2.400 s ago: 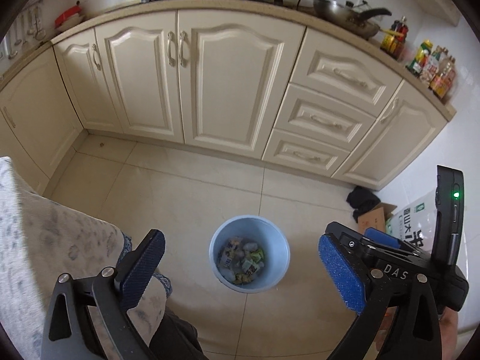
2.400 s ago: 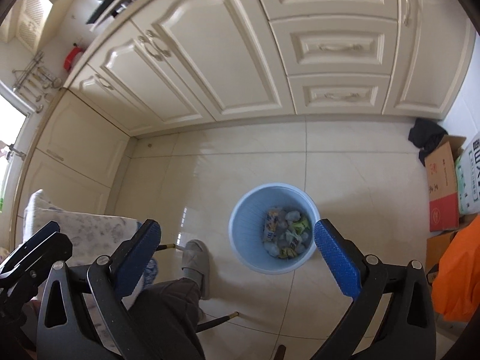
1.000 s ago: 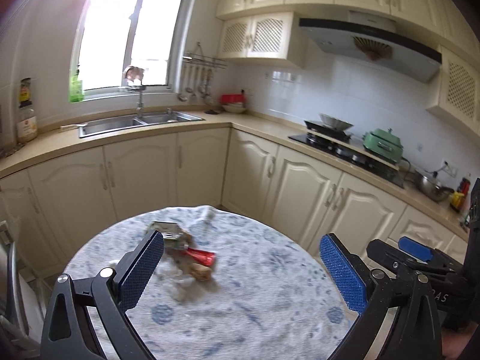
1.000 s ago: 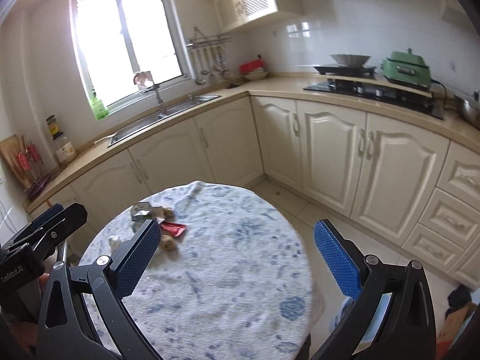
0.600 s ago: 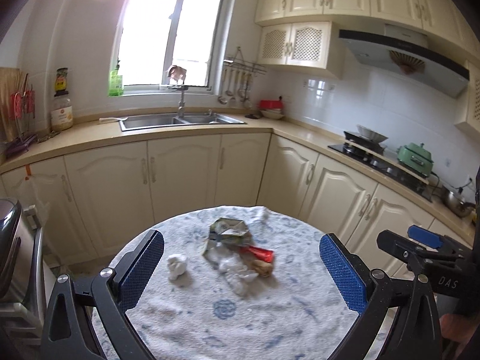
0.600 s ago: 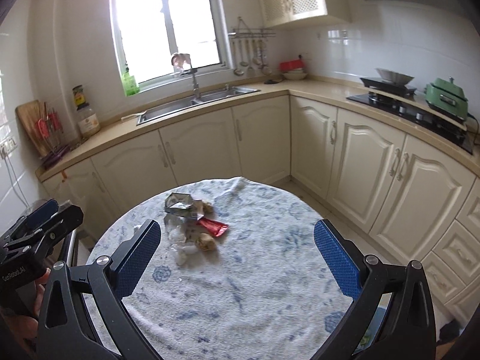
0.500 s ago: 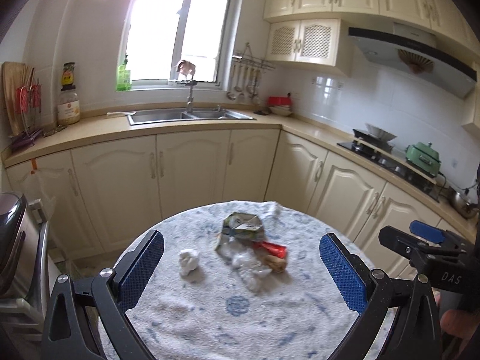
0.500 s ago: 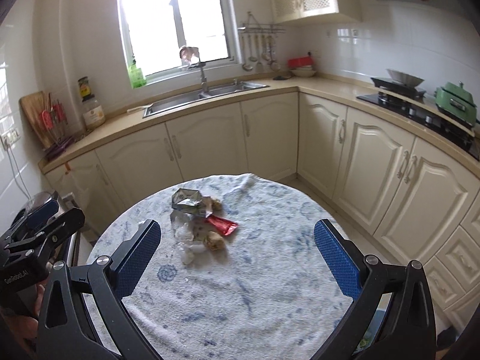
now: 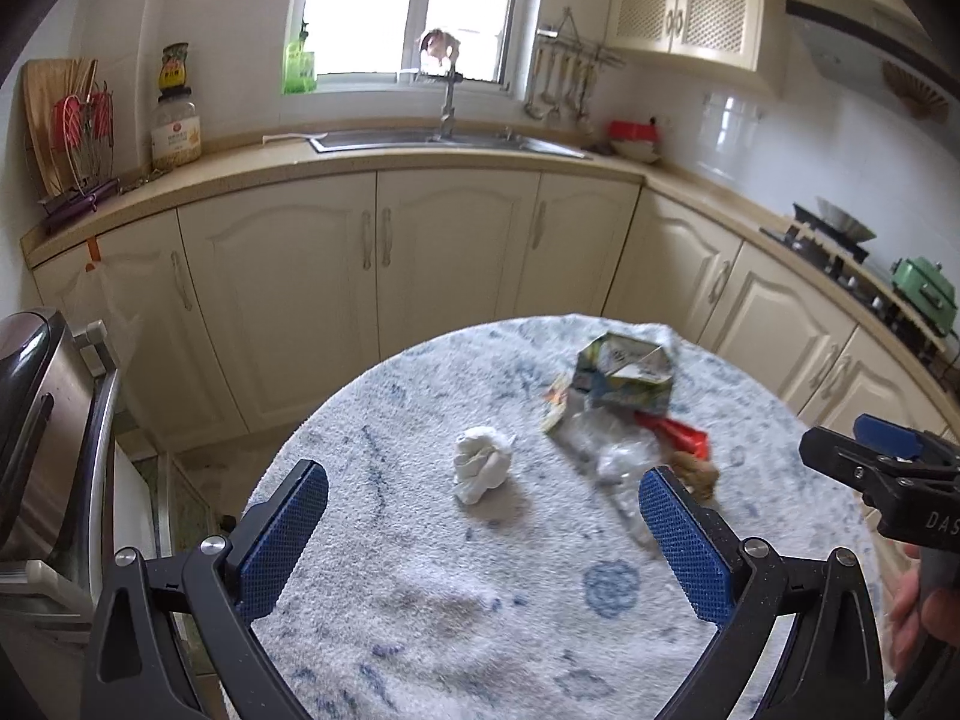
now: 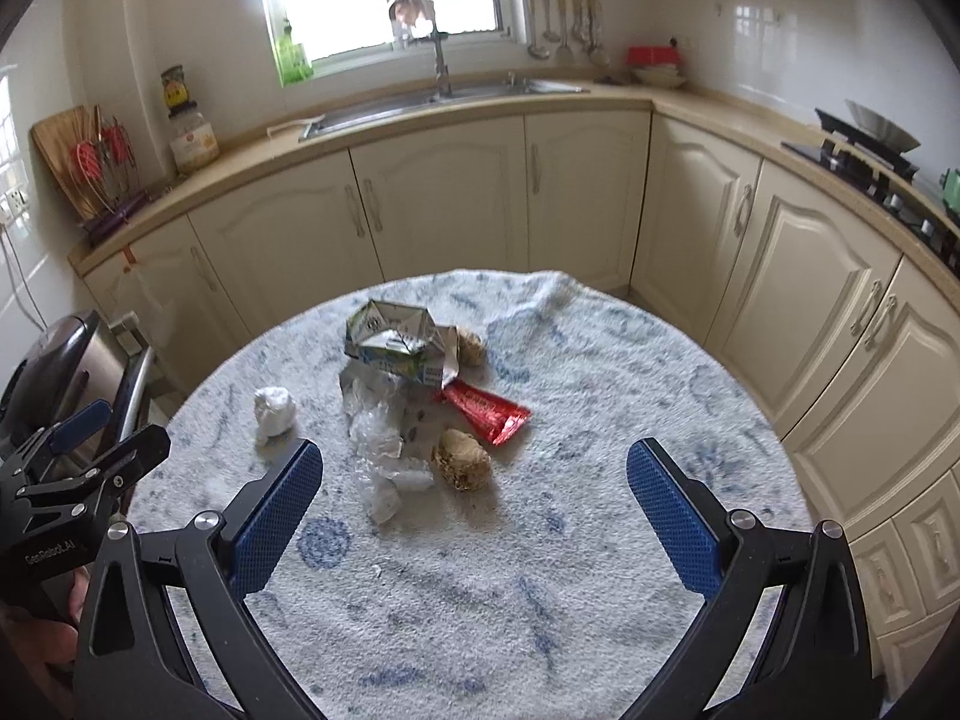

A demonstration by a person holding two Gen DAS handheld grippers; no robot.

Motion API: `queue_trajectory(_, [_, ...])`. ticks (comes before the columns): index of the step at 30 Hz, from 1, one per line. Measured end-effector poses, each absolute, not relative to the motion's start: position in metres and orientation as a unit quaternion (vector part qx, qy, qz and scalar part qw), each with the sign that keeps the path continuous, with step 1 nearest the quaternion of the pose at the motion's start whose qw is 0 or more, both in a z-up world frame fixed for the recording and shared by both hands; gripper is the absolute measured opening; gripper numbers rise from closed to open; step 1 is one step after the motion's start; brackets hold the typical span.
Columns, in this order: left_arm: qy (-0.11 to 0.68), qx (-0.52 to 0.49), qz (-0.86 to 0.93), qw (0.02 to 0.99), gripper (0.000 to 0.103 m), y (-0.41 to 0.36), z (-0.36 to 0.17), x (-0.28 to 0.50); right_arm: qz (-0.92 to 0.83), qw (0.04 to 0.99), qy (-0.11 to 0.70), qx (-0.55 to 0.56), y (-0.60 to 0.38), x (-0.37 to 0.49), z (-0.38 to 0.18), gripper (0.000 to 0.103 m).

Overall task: Collect trash
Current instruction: 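Grasp the white tissue ball with the left tool while the right tool grasps the brown lump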

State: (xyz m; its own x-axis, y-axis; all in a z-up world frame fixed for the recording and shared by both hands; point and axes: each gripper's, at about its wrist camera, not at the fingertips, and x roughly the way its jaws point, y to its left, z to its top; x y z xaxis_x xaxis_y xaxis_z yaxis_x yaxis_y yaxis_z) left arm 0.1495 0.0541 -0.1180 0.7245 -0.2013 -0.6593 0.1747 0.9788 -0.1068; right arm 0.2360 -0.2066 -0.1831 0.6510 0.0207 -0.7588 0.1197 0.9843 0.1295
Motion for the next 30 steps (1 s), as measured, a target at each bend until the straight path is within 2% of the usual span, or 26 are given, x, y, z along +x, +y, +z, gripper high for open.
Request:
queue_trajectory(10, [0.405, 0.019, -0.086, 0.910, 0.102, 0.030, -0.172, 0.230, -0.016, 0.873, 0.480, 0.085, -0.210, 0.284, -0.247, 0.075])
queue_trajectory(13, [0.417, 0.036, -0.083, 0.905, 0.102, 0.021, -0.185, 0.252, -0.015, 0.867, 0.491, 0.085, -0.211, 0.294, -0.258, 0.070])
queue_trajectory(16, [0.431, 0.045, -0.084, 0.898, 0.098, 0.014, -0.197, 0.273, -0.009, 0.858, 0.506, 0.083, -0.209, 0.302, -0.270, 0.062])
queue_trajectory(18, [0.438, 0.042, -0.091, 0.893, 0.089, 0.012, -0.201, 0.279, -0.002, 0.854, 0.514, 0.076, -0.205, 0.304, -0.277, 0.053])
queue_trajectory(20, [0.449, 0.036, -0.104, 0.887, 0.067, 0.010, -0.206, 0.284, -0.001, 0.857, 0.511, 0.065, -0.200, 0.304, -0.282, 0.050])
queue_trajectory(21, [0.448, 0.041, -0.101, 0.887, 0.068, 0.008, -0.208, 0.286, -0.002, 0.859, 0.508, 0.061, -0.198, 0.303, -0.282, 0.046])
queue_trajectory(23, [0.443, 0.046, -0.105, 0.889, 0.050, 0.004, -0.207, 0.288, 0.000, 0.862, 0.501, 0.073, -0.201, 0.302, -0.281, 0.034])
queue_trajectory(24, [0.442, 0.042, -0.110, 0.889, 0.043, 0.004, -0.206, 0.289, 0.002, 0.862, 0.500, 0.081, -0.202, 0.301, -0.280, 0.033])
queue_trajectory(25, [0.444, 0.037, -0.114, 0.888, 0.029, 0.004, -0.205, 0.291, 0.001, 0.862, 0.500, 0.083, -0.203, 0.300, -0.279, 0.033])
queue_trajectory(30, [0.448, 0.002, -0.130, 0.885, 0.028, 0.014, -0.202, 0.296, -0.003, 0.865, 0.489, 0.116, -0.214, 0.283, -0.269, 0.033])
